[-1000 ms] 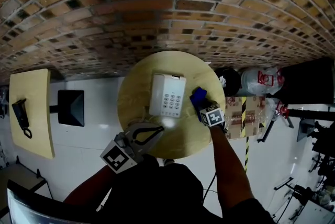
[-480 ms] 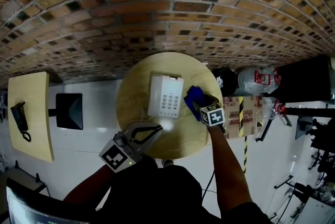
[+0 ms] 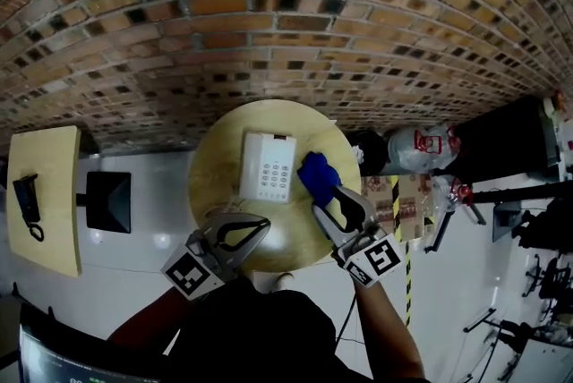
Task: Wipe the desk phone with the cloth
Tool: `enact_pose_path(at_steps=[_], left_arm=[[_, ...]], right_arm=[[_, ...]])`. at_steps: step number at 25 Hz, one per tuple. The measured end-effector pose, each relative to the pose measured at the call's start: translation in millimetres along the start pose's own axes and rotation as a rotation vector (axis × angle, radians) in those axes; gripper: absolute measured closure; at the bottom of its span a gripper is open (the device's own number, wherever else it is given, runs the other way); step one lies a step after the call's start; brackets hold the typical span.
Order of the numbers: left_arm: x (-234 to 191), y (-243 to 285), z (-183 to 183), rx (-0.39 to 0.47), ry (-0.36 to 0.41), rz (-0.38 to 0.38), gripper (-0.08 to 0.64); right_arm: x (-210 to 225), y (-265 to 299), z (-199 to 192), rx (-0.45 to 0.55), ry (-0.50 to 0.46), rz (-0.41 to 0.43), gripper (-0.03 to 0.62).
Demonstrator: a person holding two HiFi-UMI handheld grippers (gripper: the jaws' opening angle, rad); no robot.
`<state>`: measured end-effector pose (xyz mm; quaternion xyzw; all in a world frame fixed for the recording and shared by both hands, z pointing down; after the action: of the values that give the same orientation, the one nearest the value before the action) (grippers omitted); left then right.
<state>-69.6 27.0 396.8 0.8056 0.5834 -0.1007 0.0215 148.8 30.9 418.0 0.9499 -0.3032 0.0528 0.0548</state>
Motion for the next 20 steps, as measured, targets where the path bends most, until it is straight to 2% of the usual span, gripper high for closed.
enact_pose_path(at_steps=[3,7,13,17,20], left_arm=[[33.2,-6.9,5.6,0.024,0.021,0.022,0.571],[89.2,-22.2,4.9,0.007,0.053,0.048,0.571],[184.2,-37.3,3.6,0.017,0.062,0.076,0.571],[225.7,-48.0,5.5,0.013,0.058,0.100,0.571],[237.5,-53.8,10.2,0.022,0.060,0.109,0.572]], right_arm=[[-40.8,-29.0,18.6,0.064,-0.018,0.081,0.496],[-90.0,-72.2,25.1,0.120,-0.009,0.184,0.591],[-154.4,-140.0,23.4,0.120,-0.009,0.315,0.591],[-181.4,-171.6,25.1,0.101,0.013,0.337,0.591],[-191.0,-182.3,24.5,0.130,-0.014,0.345,0.591]])
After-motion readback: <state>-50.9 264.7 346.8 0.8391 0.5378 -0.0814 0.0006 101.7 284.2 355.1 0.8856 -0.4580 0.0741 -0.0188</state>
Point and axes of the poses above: the fingertips, and each gripper's own axes: y forward along the fingers, x to its right, z out of its top, the point moved 7 cm from there along -y, backward along the fingers, and after that the axes turned 8 degrees about x, right-handed, at the moved point
